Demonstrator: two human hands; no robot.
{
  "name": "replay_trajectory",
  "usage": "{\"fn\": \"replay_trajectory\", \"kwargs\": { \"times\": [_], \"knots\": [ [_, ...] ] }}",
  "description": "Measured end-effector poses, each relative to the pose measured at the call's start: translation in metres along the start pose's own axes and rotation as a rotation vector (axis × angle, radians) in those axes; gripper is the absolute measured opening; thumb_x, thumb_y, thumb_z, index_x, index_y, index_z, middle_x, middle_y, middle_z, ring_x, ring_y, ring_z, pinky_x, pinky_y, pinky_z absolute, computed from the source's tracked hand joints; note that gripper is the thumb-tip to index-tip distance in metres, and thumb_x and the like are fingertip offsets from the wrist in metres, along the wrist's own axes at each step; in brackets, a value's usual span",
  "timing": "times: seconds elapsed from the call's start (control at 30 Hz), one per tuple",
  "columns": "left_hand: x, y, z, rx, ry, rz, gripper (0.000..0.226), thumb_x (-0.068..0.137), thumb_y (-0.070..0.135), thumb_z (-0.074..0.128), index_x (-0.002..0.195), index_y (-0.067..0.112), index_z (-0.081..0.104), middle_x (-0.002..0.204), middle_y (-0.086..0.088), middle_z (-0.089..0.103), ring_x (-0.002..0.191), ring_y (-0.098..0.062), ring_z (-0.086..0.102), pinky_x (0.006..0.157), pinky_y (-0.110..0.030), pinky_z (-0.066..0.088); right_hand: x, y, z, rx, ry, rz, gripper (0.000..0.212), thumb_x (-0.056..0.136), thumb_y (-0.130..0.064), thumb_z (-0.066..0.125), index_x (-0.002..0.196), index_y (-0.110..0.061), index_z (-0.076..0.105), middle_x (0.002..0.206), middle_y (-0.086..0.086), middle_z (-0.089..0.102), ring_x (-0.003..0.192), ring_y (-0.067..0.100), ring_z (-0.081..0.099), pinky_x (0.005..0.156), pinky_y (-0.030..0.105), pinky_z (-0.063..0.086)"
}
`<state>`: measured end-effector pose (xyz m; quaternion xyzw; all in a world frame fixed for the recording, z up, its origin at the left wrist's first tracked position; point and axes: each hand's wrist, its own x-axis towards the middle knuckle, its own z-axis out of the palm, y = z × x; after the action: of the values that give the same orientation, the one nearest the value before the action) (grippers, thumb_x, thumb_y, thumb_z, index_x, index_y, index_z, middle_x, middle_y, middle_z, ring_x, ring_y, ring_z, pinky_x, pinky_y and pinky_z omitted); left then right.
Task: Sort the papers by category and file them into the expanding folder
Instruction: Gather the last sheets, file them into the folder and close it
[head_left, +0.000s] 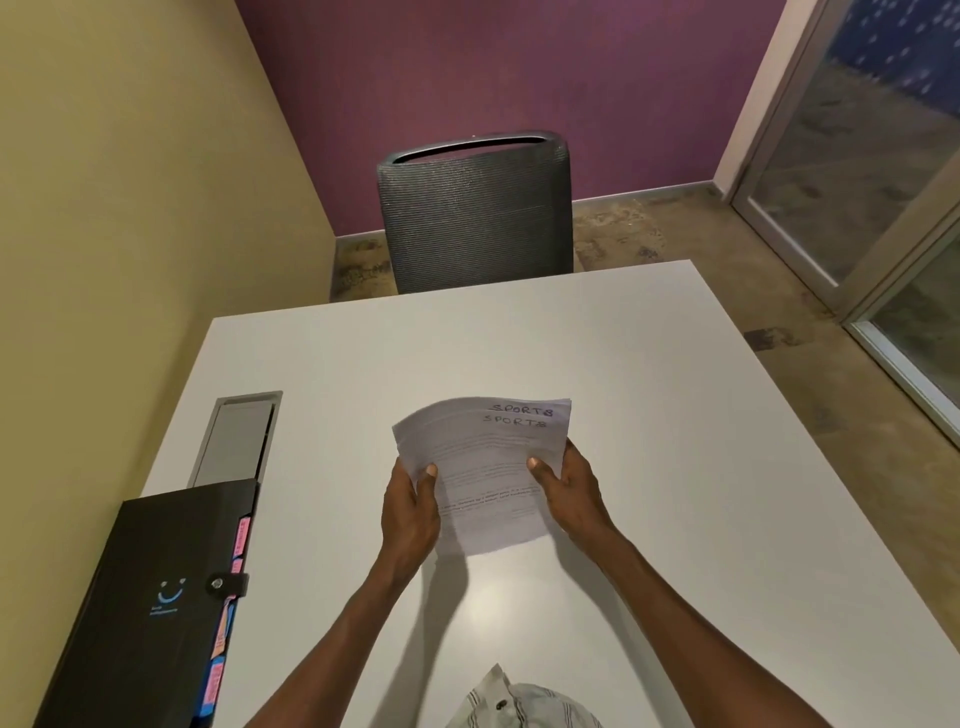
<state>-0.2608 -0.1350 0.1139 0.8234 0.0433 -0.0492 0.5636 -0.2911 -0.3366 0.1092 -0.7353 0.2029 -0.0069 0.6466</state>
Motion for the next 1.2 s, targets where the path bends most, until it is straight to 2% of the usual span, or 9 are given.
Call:
{"fn": "replay_trajectory", "kwargs": {
  "times": [0.27,0.37,0.47,0.6,0.7,0.83,1.0,1.1,1.2],
  "knots": [
    [0.0,0.038,0.013,-0.087,0.209,0.116,0.025,0.104,0.014,0.043,0.127,0.02,0.049,0.104,0.012,0.063,0.09,0.01,0.058,0.074,-0.006,0.043,-0.008,-0.039,0.009,0.064,0.077,-0.159,0.031,0.097,-0.009,0.053,0.118,-0.031,0.049,0.104,-0.022,0.061,0.089,-0.02,0.055,0.075,-0.001,0.039],
    [-0.008,0.03,0.018,-0.081,0.212,0.104,0.021,0.104,0.021,0.046,0.124,0.026,0.046,0.101,0.011,0.064,0.085,0.002,0.059,0.075,-0.013,0.045,-0.011,-0.028,0.009,0.039,0.078,-0.145,0.029,0.097,-0.011,0.055,0.118,-0.031,0.049,0.105,-0.018,0.062,0.09,-0.018,0.056,0.074,-0.001,0.039],
    [-0.02,0.002,0.02,-0.032,0.151,0.042,0.023,0.102,0.027,0.05,0.124,0.024,0.043,0.107,0.008,0.061,0.094,-0.01,0.059,0.078,-0.019,0.045,-0.014,-0.001,0.009,-0.002,0.049,-0.074,0.028,0.094,-0.014,0.061,0.114,-0.028,0.049,0.104,-0.014,0.062,0.096,0.001,0.061,0.071,0.001,0.042],
    [-0.025,-0.015,0.02,0.041,0.151,-0.041,0.006,0.104,0.017,0.044,0.104,0.012,0.041,0.087,0.004,0.055,0.08,-0.022,0.053,0.061,-0.022,0.042,-0.014,0.022,0.01,-0.051,0.054,-0.008,0.026,0.093,-0.012,0.06,0.119,-0.017,0.055,0.107,0.0,0.066,0.102,0.02,0.062,0.069,0.003,0.042],
    [-0.02,-0.006,0.019,0.039,0.197,-0.055,0.01,0.104,0.015,0.041,0.103,0.005,0.041,0.084,0.004,0.055,0.074,-0.017,0.053,0.059,-0.019,0.042,-0.01,0.017,0.011,-0.06,0.054,-0.015,0.026,0.095,-0.013,0.057,0.122,-0.014,0.056,0.107,0.002,0.067,0.097,0.017,0.062,0.068,0.002,0.043],
    [-0.022,0.005,0.02,-0.034,0.25,-0.015,0.004,0.104,0.015,0.042,0.108,0.013,0.042,0.091,0.01,0.057,0.081,-0.003,0.056,0.061,-0.011,0.041,-0.009,0.01,0.01,-0.04,0.042,-0.033,0.024,0.095,-0.012,0.057,0.116,-0.024,0.054,0.1,-0.014,0.064,0.09,-0.005,0.059,0.069,-0.001,0.04],
    [-0.039,-0.019,0.025,-0.011,0.197,-0.07,0.004,0.103,0.013,0.043,0.106,0.014,0.041,0.089,0.007,0.057,0.079,-0.012,0.056,0.061,-0.014,0.041,-0.017,0.036,0.014,-0.102,-0.006,0.011,0.026,0.095,-0.015,0.058,0.12,-0.019,0.057,0.109,-0.002,0.068,0.102,0.015,0.064,0.073,0.007,0.045],
    [-0.044,-0.026,0.025,0.013,0.189,-0.058,0.006,0.103,0.012,0.044,0.108,0.014,0.042,0.091,0.008,0.058,0.082,-0.006,0.057,0.062,-0.01,0.041,-0.02,0.041,0.011,-0.092,-0.012,0.017,0.024,0.095,-0.015,0.058,0.118,-0.022,0.057,0.109,-0.005,0.068,0.1,0.01,0.064,0.075,0.009,0.046],
    [-0.045,-0.034,0.023,0.046,0.169,-0.091,0.006,0.103,0.011,0.044,0.106,0.013,0.04,0.09,0.004,0.056,0.079,-0.012,0.056,0.065,-0.024,0.04,-0.023,0.047,0.01,-0.099,-0.046,0.038,0.023,0.095,-0.013,0.057,0.118,-0.019,0.056,0.11,-0.003,0.068,0.101,0.012,0.064,0.079,0.015,0.05]
  ]
}}
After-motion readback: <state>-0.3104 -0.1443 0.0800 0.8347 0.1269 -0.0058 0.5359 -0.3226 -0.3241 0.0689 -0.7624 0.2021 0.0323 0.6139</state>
